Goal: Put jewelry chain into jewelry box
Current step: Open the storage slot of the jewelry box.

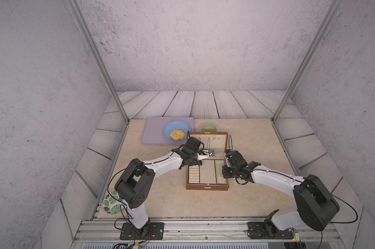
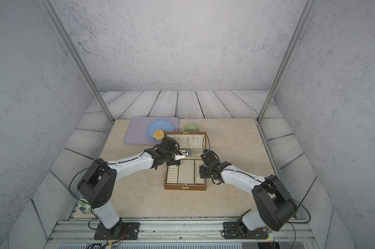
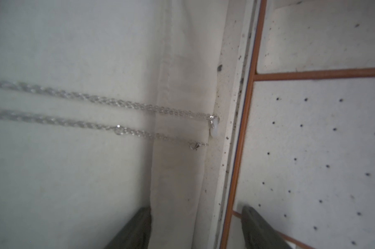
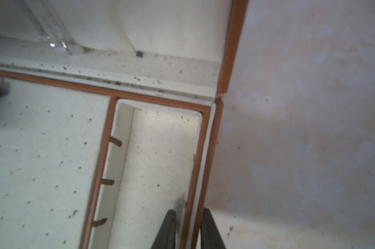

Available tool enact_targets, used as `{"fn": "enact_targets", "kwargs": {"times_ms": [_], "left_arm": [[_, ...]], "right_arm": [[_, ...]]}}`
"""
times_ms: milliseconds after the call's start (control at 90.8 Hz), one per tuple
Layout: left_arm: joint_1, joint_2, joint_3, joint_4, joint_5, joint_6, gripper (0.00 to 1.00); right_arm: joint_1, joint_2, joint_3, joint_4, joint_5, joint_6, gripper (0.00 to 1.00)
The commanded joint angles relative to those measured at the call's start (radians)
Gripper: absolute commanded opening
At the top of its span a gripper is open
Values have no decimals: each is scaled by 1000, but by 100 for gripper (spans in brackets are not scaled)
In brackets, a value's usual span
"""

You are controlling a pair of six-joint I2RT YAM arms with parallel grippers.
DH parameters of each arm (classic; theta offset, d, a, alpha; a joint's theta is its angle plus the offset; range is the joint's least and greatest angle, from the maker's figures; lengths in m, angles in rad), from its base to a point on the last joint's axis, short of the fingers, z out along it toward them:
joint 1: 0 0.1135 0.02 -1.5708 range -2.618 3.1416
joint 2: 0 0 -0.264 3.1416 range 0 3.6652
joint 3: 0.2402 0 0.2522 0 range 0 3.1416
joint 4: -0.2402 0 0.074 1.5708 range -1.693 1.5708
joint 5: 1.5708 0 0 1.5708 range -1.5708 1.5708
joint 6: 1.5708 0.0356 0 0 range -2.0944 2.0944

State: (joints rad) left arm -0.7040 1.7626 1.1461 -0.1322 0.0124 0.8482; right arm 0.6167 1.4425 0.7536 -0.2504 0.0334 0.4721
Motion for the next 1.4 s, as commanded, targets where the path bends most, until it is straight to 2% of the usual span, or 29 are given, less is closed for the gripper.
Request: {"fn": "enact_targets", "kwargs": {"times_ms": [0,253,539,870,958,1167,1387], "left_arm": [[-18,47,36,9,23,-16,72],[-23,68,47,-2,-5,-27,71],[21,26,-3,-24,-30,-25,69],[45,2,-29,-18,-46,-35,61],[50,11,-17,-17,-52,-36,58],[52,26,16,-36,-55,-48,37],[52,28,31,-31,-65,-64,33]], "right_arm": [[10,10,-19,34,-34,-37,21],[9,13,-17,32,-31,-40,21],[9,22,-13,33,-24,-42,21],[8,26,-11,29,-23,-46,20],[9,27,-13,31,-24,-44,21],[8,26,-17,30,-24,-41,20],[9,25,-22,34,-25,-36,20]]}}
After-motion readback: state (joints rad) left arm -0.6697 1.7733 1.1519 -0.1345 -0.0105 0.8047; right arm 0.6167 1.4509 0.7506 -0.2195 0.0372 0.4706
